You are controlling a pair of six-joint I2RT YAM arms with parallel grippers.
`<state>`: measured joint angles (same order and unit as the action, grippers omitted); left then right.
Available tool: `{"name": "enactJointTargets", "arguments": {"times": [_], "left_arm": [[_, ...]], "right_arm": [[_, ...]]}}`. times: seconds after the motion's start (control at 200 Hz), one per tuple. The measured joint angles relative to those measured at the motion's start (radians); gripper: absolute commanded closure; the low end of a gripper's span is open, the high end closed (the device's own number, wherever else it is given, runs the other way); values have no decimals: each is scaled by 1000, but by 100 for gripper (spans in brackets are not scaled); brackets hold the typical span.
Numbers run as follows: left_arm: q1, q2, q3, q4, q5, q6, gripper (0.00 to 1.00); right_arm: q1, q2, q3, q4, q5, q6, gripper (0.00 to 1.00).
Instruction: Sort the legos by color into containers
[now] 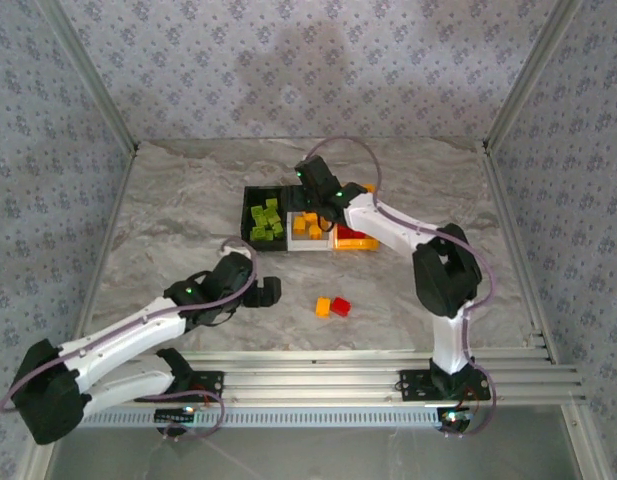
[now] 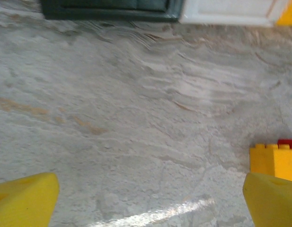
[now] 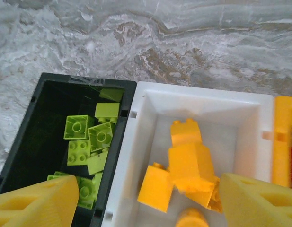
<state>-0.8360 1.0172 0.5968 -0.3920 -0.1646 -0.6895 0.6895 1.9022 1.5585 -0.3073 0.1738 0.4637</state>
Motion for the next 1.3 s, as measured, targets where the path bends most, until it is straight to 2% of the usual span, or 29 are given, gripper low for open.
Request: {"name": "enactJointTargets", "arguments": {"times": [0.285,0.415,0.535,0.77,1.019,1.104,1.299], "left_arm": [[-145,247,111,114,43,34,3],[-201,363,170,157,79,56,6],[-236,462,232,174,101,80,12],[-246,584,274,175,110,100,29],[-244,583,279,155,55,94,41],[-223,561,262,143,35,94,39],[-206,482,245,87,14,101,20]], "right_arm": [[23,-433,-407,72,40,76,18],[33,-554,-579,71,51,102,18],[35,-650,-694,48,66,124,18],[32,-829,-784,19,100,151,17],[16,-898,-808,-6,119,169,16],[15,-903,-808,-8,119,170,17],[15,-912,-808,-10,119,172,16]]}}
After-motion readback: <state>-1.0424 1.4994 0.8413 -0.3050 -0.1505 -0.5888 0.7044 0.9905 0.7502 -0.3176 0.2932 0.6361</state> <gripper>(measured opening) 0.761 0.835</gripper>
